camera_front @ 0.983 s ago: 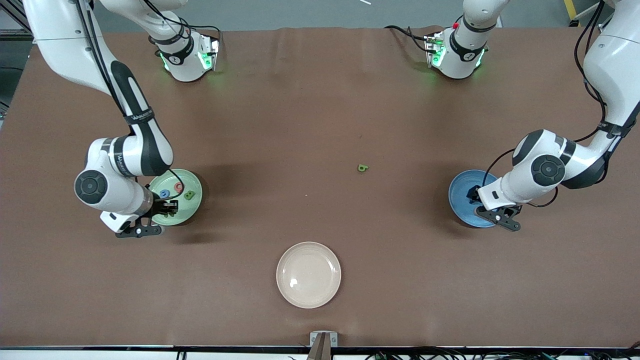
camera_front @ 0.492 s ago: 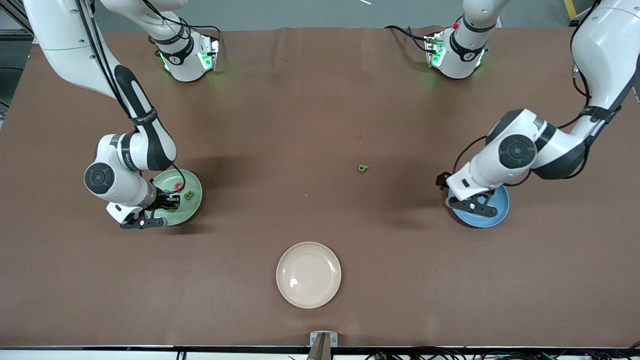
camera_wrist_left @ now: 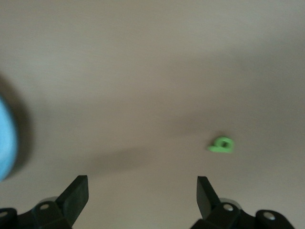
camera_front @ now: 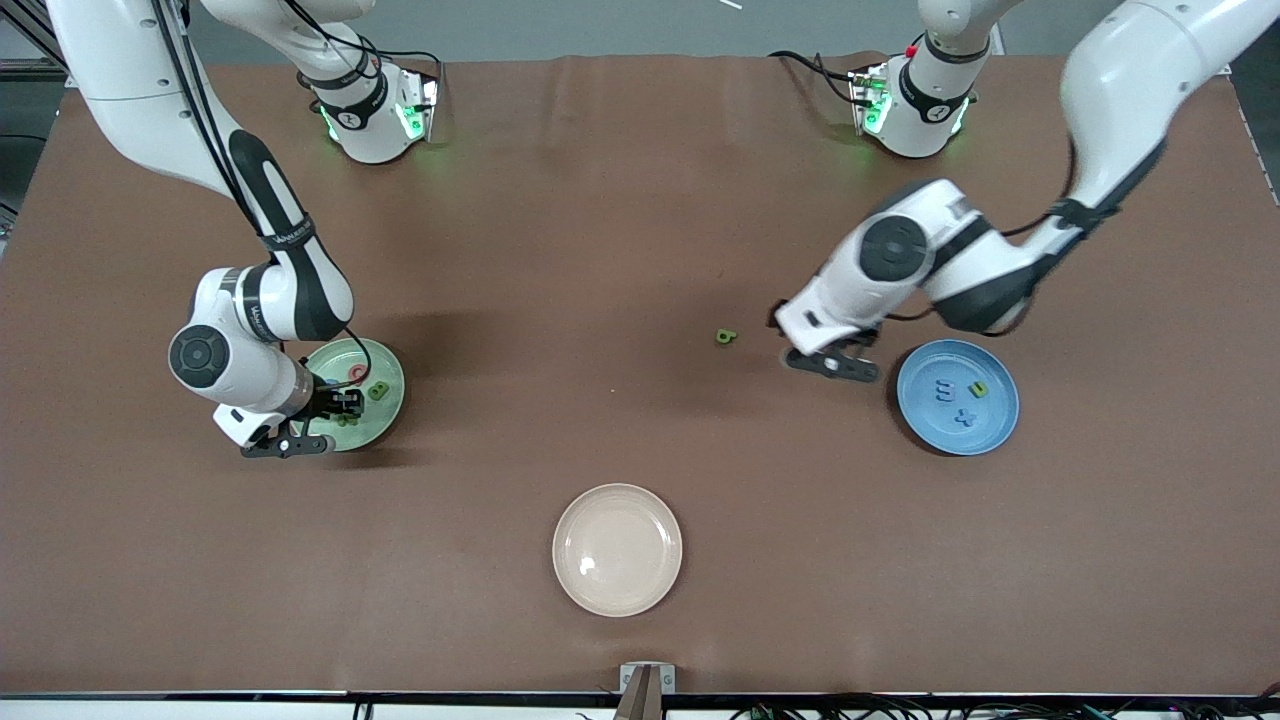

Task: Sort upper and lower case letters into plates
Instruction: 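Release the N on the green plate while the left gripper reaches g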

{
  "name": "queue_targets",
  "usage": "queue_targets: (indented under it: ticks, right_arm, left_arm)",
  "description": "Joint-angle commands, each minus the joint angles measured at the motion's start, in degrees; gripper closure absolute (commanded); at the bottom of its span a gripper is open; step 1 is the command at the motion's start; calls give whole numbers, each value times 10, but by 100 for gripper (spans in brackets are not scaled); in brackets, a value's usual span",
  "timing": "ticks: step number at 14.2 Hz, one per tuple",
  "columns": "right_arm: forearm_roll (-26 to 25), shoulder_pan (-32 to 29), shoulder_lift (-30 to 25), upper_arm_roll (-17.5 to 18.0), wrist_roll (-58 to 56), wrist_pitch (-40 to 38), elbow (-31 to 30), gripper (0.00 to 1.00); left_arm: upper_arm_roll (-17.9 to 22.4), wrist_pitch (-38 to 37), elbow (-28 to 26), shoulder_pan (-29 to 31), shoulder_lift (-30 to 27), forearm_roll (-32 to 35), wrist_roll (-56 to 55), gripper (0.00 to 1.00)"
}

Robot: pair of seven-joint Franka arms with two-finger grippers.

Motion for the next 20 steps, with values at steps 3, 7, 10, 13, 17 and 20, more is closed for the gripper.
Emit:
queue_targets:
  ticks: [3,7,10,13,17,20]
  right_arm:
    - [-1,-11,-14,11,5,0,2,0]
    - [-1,-12,-13,10,5,-2,2,0]
    - [-1,-9,-14,10,7,-5,6,0]
    - [-1,-7,-15,10,10,-86,62,0]
    - [-1,18,-15,11,84,-155,107,0]
    - [-2,25,-16,11,112,-182,128,0]
  left_arm:
    - [85,79,14,-126,3,-2,-44,0]
    - [176,159,12,-221,4,0,-69,0]
    - [217,183,12,-261,4,0,-69,0]
    - [243,186,9,-280,4,1,-70,0]
    - [258,186,10,-280,14,1,-91,0]
    - [262,186,10,-286,14,0,-96,0]
